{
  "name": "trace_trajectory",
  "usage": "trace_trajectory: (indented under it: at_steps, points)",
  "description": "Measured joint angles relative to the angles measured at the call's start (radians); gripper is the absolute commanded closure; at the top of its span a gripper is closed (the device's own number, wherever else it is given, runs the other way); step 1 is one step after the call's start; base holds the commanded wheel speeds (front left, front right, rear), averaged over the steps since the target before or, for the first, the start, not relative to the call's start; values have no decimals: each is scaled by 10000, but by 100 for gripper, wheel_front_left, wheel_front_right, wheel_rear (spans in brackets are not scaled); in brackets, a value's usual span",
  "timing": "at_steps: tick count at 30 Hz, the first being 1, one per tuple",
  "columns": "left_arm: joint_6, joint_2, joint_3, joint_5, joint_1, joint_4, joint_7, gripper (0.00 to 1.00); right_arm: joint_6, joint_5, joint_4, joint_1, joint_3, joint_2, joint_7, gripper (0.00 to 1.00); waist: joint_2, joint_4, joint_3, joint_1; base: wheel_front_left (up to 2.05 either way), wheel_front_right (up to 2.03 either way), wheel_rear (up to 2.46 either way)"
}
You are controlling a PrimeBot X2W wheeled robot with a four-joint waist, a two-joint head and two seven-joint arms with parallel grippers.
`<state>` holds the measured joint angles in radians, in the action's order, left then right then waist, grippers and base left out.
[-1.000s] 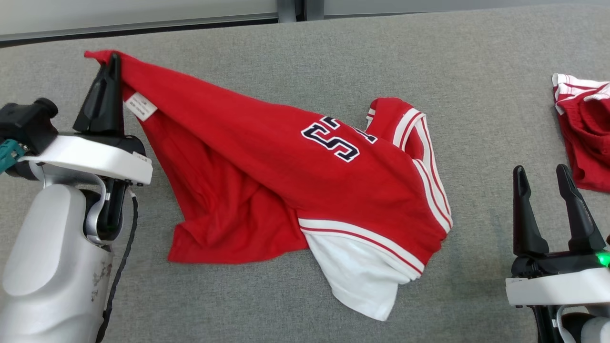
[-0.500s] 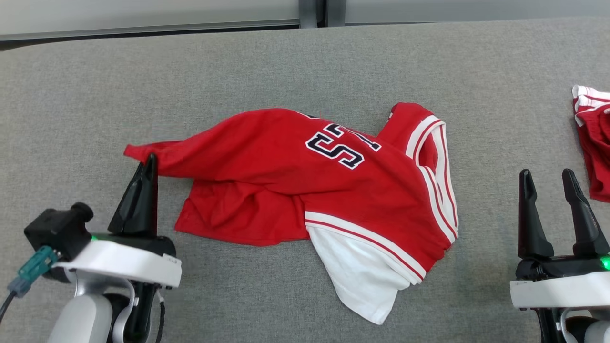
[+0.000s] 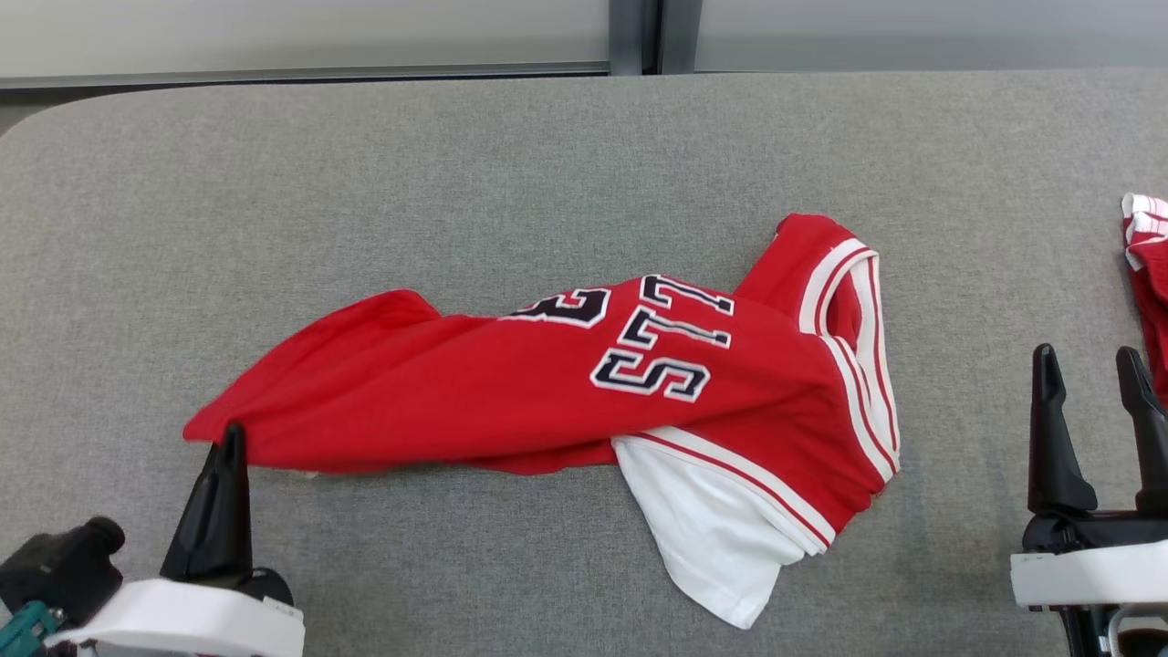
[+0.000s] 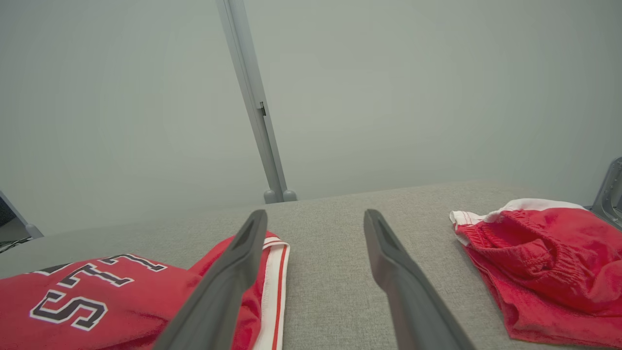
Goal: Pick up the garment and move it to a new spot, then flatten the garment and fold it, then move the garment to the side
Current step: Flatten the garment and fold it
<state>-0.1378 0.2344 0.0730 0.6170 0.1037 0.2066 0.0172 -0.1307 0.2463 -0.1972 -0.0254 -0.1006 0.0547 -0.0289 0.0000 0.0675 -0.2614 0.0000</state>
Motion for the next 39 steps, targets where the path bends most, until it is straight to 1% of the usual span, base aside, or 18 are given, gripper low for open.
trace_trajectory:
  at_steps: [3,6,11,12,13,15,17,20,24,29,32,36,39]
  points:
    - [-236,-123,-90,182,579,-418,-201,100,0,15,-10,-138,-63,15,75,0,0,48,165,0,0,0,0]
    - [-272,-265,-107,357,895,-836,-211,100,0,23,-19,-183,-54,15,117,0,0,57,267,0,0,0,0]
    - [73,-464,88,569,966,-2150,-35,100,0,48,-19,-223,-44,15,201,0,0,69,473,0,0,0,0]
    - [150,-579,90,660,914,-2376,117,76,0,61,-13,-246,-38,15,207,0,0,76,512,0,0,0,0]
    - [211,-614,134,637,832,-2604,219,0,0,61,-4,-270,-8,13,232,0,0,81,560,0,0,0,0]
    - [414,-660,161,589,631,-2872,686,0,0,61,-4,-312,52,21,284,0,0,75,661,0,0,0,0]
    - [491,-656,167,320,420,-3055,1225,0,0,59,-58,-323,82,48,293,0,0,56,757,0,0,0,0]
    - [476,-637,201,-150,158,-3039,1848,0,0,17,-123,-366,100,75,366,0,0,21,918,0,0,0,0]
    - [385,-466,184,-821,-226,-2548,2219,0,0,-15,-265,-437,71,123,477,0,0,-2,1082,0,0,0,0]
    - [399,-155,387,-1499,-815,-1856,2291,0,0,-98,-370,-563,163,226,686,0,0,-2,1217,0,0,0,0]
    - [408,104,564,-1787,-1002,-1668,2084,0,0,-113,-384,-591,272,278,798,0,0,-42,1318,0,0,0,0]
    - [395,259,744,-1952,-1107,-1547,1722,0,0,-109,-374,-682,426,284,882,0,0,-160,1422,0,0,0,0]
    - [324,270,803,-1960,-1101,-1469,1616,0,0,-104,-374,-714,418,280,894,0,0,-234,1470,0,0,0,0]
